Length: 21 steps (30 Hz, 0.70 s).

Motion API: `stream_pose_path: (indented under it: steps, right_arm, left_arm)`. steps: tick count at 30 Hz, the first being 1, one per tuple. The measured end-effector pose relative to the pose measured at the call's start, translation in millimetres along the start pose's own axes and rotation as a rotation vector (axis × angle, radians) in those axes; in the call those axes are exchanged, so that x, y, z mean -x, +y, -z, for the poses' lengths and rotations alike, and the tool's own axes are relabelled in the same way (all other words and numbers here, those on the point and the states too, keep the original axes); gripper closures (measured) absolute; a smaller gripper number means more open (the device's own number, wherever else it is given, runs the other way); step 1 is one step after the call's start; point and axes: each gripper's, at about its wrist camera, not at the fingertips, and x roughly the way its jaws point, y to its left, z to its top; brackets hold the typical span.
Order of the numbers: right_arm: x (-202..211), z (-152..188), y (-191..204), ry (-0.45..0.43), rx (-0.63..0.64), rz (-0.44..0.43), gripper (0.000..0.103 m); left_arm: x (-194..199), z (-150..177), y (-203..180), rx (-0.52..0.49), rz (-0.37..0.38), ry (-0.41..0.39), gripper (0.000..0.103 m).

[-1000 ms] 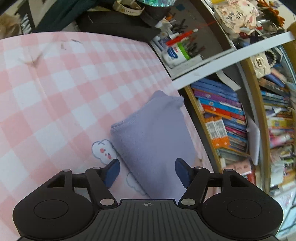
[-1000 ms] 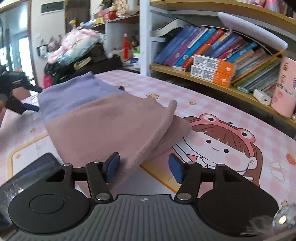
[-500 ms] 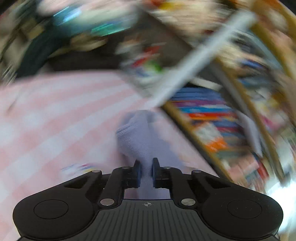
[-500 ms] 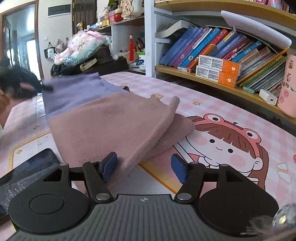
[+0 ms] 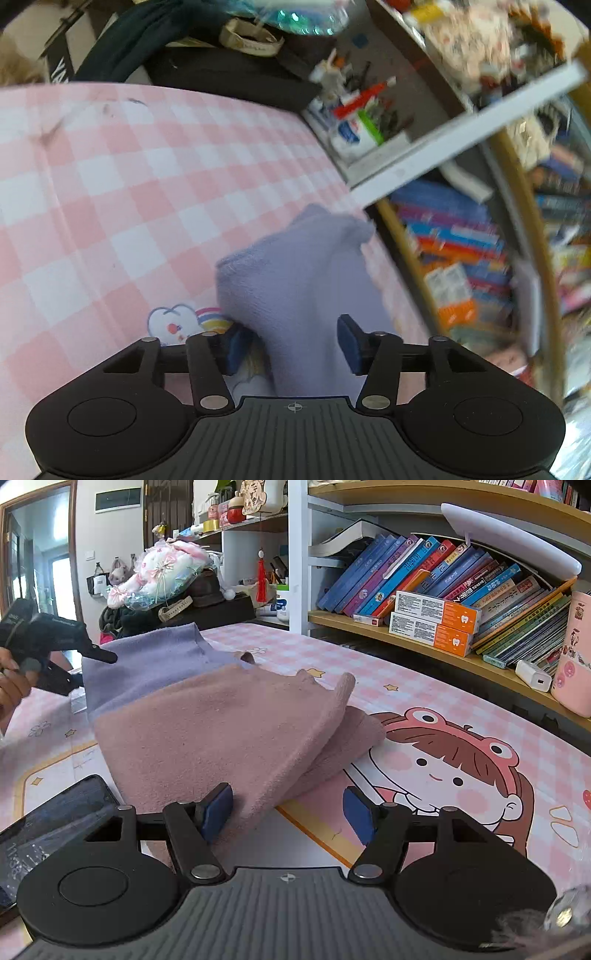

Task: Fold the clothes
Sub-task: 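Move the left tool to the edge of the folded lavender half, then grasp the lavender half with the left tool and lift it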

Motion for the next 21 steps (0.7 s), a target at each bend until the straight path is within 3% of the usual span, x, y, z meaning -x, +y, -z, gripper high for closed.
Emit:
stream_pose_path:
  steps: [3,6,11,14,15,17,18,21]
  right_arm:
    - [-0.1,0.2,-0.2,0.000,0.001,0.000,0.038]
    - [-0.3,0.1,0.3,0.001,0.003,0.000,0.037]
    - [-0.6,0.1,1.1,0.003,0.007,0.000,0.036]
    - [-1.4,0.1,0.8,0.006,0.007,-0.004,0.038]
    - [-1.8,-0.1,1.0,0.006,0.005,-0.015,0.040]
    - [-3.4,-0.9,1.3,0.006,-0.010,-0.063,0.069]
    - [-5.1,-1.9,2.0,0.006,-0.022,-0.092,0.076]
    - [-16.4,-9.3,5.0,0.010,-0.044,-0.092,0.078]
  left_arm:
    - [-2.7,0.7,4.5,0.043,0.018,-0.032,0.051]
    - [-6.1,2.3,0.0,0.011,0.011,-0.049,0.053]
    - [-9.9,1.4,4.9,0.018,0.003,-0.060,0.079]
    - [-8.4,-1.5,12.8,0.024,0.022,-0.050,0.085]
    - [-7.5,-2.1,13.6,0.017,0.028,-0.050,0.085]
    - [-7.2,-4.9,13.8,0.003,0.035,-0.052,0.086]
    - [-7.5,-6.8,13.6,-0.005,0.037,-0.054,0.086]
    - [-9.2,-17.0,13.3,-0.014,0.036,-0.059,0.086]
